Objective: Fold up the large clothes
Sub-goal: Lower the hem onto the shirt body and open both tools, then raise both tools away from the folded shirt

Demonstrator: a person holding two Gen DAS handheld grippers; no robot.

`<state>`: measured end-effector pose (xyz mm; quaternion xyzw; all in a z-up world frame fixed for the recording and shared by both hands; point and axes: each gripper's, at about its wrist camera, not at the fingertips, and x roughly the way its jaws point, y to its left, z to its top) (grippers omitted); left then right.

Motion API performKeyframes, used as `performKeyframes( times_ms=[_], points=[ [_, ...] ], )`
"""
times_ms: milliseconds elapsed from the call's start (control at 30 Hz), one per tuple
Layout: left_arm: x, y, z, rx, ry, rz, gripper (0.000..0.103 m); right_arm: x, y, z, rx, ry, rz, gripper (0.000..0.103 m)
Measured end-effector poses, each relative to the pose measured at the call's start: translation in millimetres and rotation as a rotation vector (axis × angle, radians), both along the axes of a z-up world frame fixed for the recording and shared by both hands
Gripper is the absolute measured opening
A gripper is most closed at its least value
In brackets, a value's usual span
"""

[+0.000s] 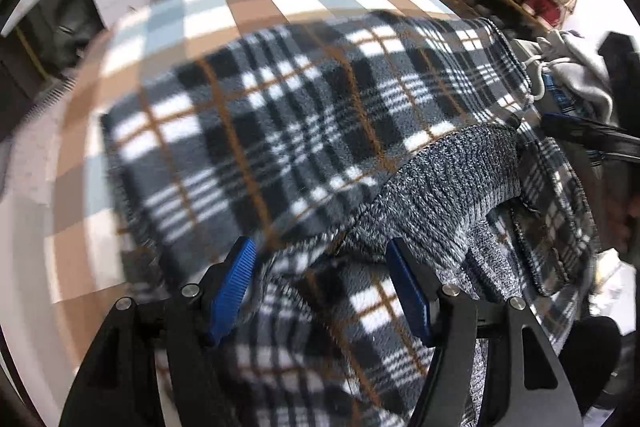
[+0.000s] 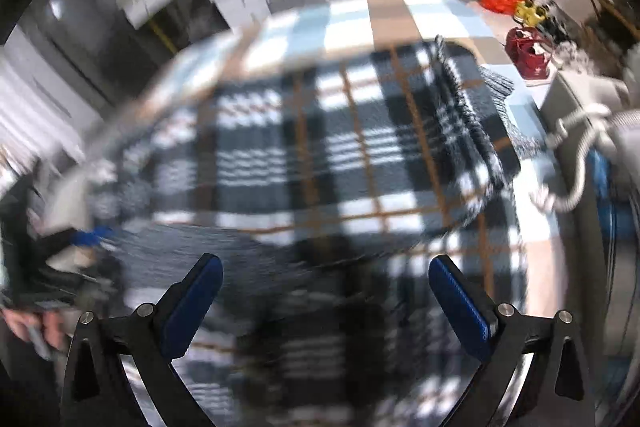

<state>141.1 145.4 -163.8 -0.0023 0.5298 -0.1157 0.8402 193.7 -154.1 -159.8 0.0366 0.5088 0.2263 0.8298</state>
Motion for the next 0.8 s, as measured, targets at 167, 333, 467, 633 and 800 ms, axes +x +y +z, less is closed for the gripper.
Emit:
performKeyframes(
  times_ms=[167,333,467,633,800],
  points=[
    [-26,-1,-4,-0.005,0.022,-0.001,0.063,-38,-2,4,0.035,0.038,0.007,0.103],
    [-41,-11,-35,-0.044,0.072,0.011,0.063,-76,21,-24,-0.141,0.011,0.059,0.103],
    [-44,-10,-40,-0.011,0.009,0.016,0.063,-91,36,-40,-0.238,-0.022,0.065,0.103],
    [-42,-25,-42,0.014,-0.003,0.002,0.078,-93,60,-51,-0.389,-0.061,0.082,0.103],
    [-36,-43,-46,0.081,-0.027,-0.034,0.082,-66,64,-50,-0.367,-0.062,0.076,0.103]
  ],
)
